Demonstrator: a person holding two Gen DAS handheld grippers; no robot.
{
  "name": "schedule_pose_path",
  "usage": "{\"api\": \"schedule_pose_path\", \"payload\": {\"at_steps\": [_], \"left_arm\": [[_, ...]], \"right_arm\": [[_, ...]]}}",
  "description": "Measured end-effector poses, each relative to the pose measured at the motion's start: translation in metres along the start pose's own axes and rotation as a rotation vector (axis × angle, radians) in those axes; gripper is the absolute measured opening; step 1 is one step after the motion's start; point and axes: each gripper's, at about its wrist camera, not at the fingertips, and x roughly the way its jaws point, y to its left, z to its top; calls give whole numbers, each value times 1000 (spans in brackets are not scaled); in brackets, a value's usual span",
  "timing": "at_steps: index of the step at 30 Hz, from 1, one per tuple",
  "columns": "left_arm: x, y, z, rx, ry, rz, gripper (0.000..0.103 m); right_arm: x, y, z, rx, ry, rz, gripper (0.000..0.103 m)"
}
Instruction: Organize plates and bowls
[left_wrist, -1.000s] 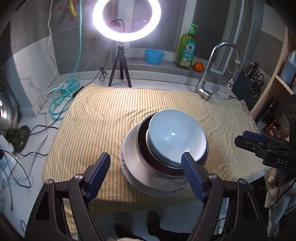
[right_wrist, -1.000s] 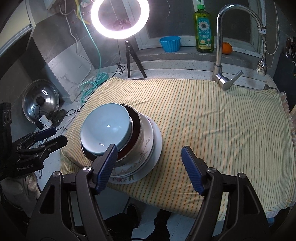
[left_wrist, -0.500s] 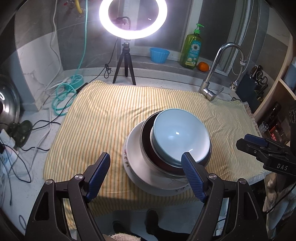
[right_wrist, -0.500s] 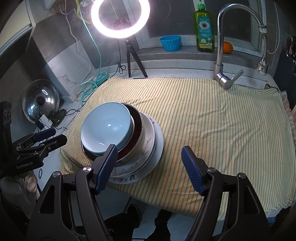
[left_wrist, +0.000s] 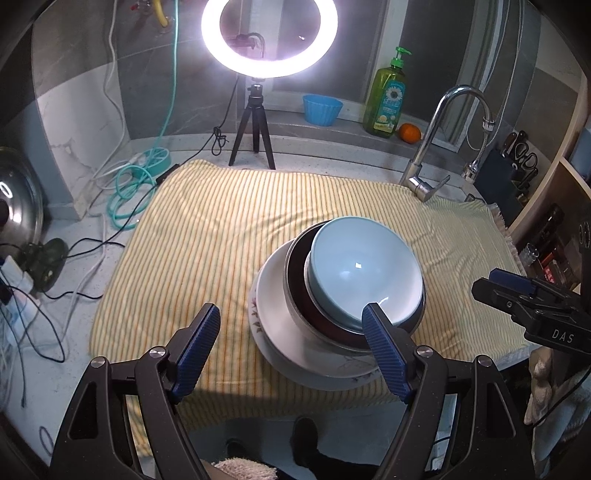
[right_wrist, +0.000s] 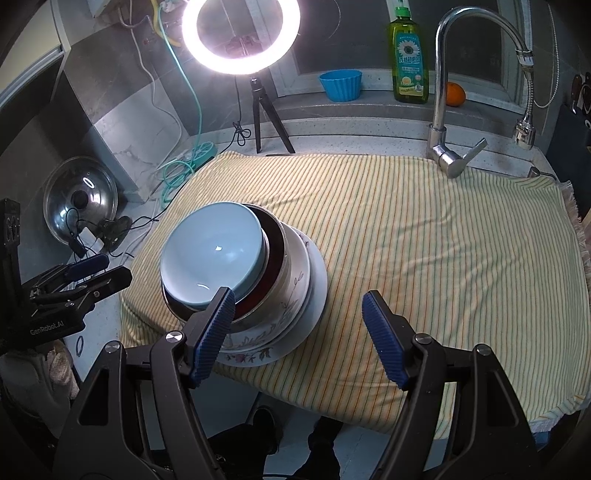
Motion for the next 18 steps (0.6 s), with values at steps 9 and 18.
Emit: {"api": "schedule_pose_path", "payload": {"at_steps": [9,18], "left_arm": [[0,3,0,-12,9,0,79],[1,4,1,-16,11,-3,79]], "right_arm": [[2,2,-1,2,3,1,74],[3,4,0,-1,2,-5,74]]}}
